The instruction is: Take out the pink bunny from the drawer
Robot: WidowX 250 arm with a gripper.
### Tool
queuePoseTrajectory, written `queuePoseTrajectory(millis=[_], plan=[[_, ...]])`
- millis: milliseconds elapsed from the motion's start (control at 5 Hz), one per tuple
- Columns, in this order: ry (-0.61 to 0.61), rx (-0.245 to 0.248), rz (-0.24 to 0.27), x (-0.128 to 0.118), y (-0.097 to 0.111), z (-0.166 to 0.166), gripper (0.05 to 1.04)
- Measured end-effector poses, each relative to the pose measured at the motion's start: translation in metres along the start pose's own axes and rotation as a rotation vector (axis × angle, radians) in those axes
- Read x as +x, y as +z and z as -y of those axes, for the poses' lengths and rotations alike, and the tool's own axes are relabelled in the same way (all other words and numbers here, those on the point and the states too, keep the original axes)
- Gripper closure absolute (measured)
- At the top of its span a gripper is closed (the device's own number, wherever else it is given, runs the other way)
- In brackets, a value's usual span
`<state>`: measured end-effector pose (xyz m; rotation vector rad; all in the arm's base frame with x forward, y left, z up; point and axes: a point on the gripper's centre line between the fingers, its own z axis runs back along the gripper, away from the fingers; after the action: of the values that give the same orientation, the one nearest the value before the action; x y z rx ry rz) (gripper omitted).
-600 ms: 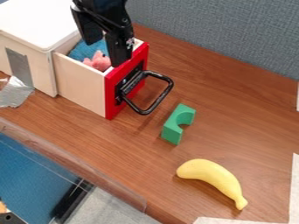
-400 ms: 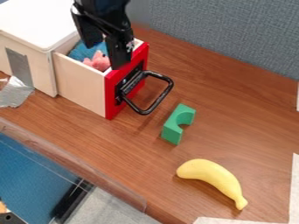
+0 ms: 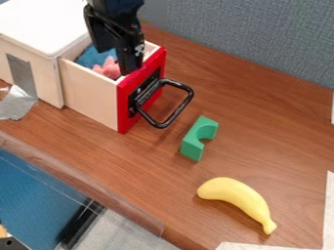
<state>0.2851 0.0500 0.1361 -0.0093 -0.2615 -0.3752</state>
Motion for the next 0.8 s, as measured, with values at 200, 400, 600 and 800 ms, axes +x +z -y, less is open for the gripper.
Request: queuePoseTrajectory(millis=[200, 400, 600, 800], plan=[[-0.033, 0.002, -0.015, 0.004, -0.005, -0.01, 0.082], [-0.114, -0.012, -0.048, 0.01, -0.008, -0.02, 0.082], [-0.157, -0.005, -0.069, 0.014, -0.015, -0.028, 0.082], [-0.18, 0.003, -0.083, 0.018, -0.021, -0.036, 0.082]])
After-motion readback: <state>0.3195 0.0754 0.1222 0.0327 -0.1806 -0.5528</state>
